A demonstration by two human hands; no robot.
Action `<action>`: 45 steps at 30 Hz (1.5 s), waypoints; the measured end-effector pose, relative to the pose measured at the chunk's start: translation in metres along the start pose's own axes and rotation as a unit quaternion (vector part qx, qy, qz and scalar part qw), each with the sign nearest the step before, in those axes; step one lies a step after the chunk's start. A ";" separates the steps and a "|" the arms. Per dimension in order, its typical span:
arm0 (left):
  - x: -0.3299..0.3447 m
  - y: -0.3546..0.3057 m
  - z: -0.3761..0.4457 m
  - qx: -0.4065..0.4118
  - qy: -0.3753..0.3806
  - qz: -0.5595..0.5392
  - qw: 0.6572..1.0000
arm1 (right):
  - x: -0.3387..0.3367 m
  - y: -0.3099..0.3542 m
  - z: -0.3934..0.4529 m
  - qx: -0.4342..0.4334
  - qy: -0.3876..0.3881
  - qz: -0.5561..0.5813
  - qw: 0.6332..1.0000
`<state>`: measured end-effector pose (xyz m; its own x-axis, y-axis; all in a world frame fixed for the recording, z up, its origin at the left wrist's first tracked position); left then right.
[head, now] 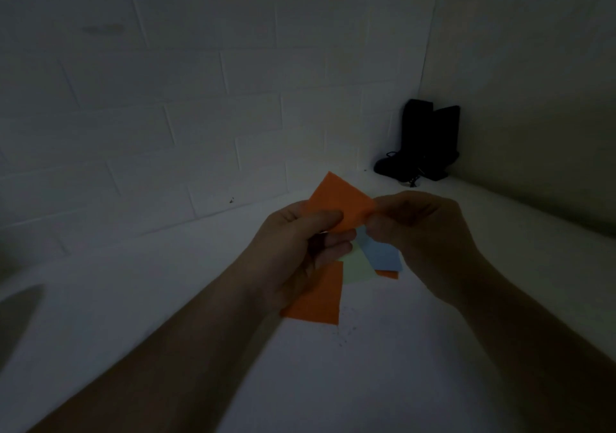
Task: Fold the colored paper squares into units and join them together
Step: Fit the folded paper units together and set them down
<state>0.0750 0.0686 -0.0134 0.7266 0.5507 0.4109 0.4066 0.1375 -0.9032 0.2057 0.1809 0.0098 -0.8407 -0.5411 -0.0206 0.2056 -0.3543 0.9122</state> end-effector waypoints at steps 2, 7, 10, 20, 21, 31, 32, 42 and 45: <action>0.003 0.004 -0.002 -0.018 0.019 0.024 0.999 | 0.000 -0.005 0.001 0.034 -0.008 0.041 0.999; 0.006 0.012 -0.001 -0.018 0.050 0.129 0.990 | -0.003 -0.008 0.004 0.044 -0.026 0.035 0.998; 0.002 0.018 -0.001 -0.030 0.062 0.199 0.977 | -0.001 -0.008 0.003 0.041 -0.014 0.005 0.999; 0.002 -0.015 -0.010 0.264 0.008 0.308 0.914 | 0.005 -0.001 -0.002 0.015 0.013 -0.036 0.999; 0.000 -0.016 -0.009 0.280 -0.003 0.320 0.905 | 0.005 -0.002 -0.002 0.015 0.008 -0.039 0.999; -0.005 -0.013 -0.004 0.281 -0.043 0.331 0.900 | 0.001 -0.005 0.002 0.020 -0.019 -0.048 0.998; -0.005 -0.014 -0.004 0.284 -0.043 0.333 0.898 | 0.000 -0.006 0.002 0.027 -0.023 -0.037 0.999; -0.003 -0.011 -0.004 0.283 -0.035 0.318 0.904 | 0.004 -0.005 0.000 0.042 -0.012 -0.008 0.999; -0.004 -0.012 -0.003 0.267 -0.035 0.299 0.915 | 0.004 -0.002 0.000 0.038 0.007 -0.018 0.999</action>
<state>0.0686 0.0625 -0.0040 0.6853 0.7082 -0.1696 -0.3951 0.1659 -0.9035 0.2020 0.1800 0.0077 -0.8400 -0.5393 -0.0592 0.1362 -0.3152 0.9392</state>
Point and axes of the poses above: each hand's wrist, its own z-axis towards the middle knuckle, its own x-axis out of the palm, y = z × x, the point moved 6 cm from there along z, towards the middle knuckle, and after that the axes turned 7 degrees about -y, right-handed, at the moved point
